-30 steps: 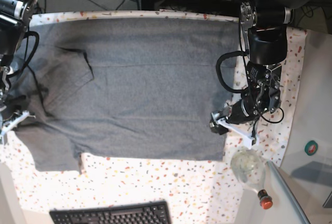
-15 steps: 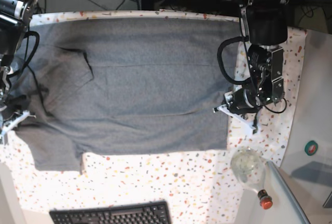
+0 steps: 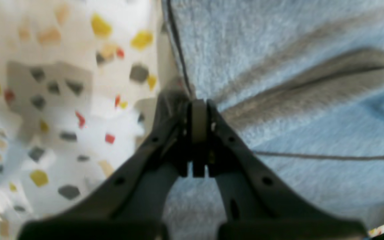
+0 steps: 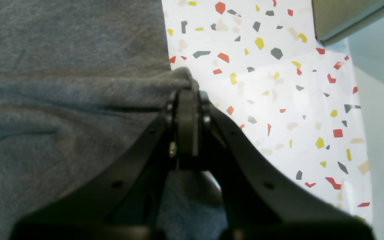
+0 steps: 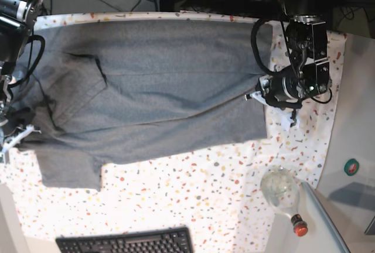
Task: Layout the t-shirt on the table in an organized manner, then fold the t-shirt properly
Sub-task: 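Fold the grasped side edge with the left gripper toward the t-shirt middle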
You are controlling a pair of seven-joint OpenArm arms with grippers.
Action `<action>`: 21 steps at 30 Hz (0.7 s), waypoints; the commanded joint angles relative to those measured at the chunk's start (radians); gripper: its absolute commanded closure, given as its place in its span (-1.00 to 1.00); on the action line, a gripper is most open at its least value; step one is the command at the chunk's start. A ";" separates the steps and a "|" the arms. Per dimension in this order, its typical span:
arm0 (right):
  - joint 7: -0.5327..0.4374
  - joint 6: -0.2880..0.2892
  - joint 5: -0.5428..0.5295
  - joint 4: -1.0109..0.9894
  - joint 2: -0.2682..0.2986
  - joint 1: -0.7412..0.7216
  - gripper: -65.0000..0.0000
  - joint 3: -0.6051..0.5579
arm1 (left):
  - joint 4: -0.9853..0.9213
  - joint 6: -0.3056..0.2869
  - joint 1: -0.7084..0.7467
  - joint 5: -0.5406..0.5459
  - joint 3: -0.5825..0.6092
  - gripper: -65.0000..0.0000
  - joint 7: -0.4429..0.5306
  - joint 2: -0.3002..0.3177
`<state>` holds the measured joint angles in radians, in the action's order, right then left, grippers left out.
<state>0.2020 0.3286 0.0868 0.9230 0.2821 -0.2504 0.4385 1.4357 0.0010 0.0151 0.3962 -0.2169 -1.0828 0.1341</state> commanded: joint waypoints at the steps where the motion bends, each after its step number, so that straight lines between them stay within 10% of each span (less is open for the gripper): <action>1: -0.025 -0.004 -0.005 0.020 0.019 -0.023 1.00 0.003 | 0.020 0.001 -0.013 0.008 -0.003 1.00 0.005 0.008; 12: -0.025 -0.004 -0.005 0.020 0.018 -0.023 1.00 0.003 | 0.112 0.000 0.082 0.008 -0.005 1.00 0.008 0.032; 18: -0.025 -0.004 -0.005 0.020 0.018 -0.023 1.00 0.003 | 0.158 -0.003 0.090 0.008 -0.068 -0.18 0.010 0.055; 21: -0.025 -0.004 -0.005 0.020 0.018 -0.023 1.00 0.003 | 0.156 -0.003 0.061 0.008 -0.144 -0.44 0.011 0.055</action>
<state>0.2016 0.3286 0.0872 0.9230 0.2810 -0.2512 0.4385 1.5749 0.0002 0.1020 0.3943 -0.3573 -1.0893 0.1776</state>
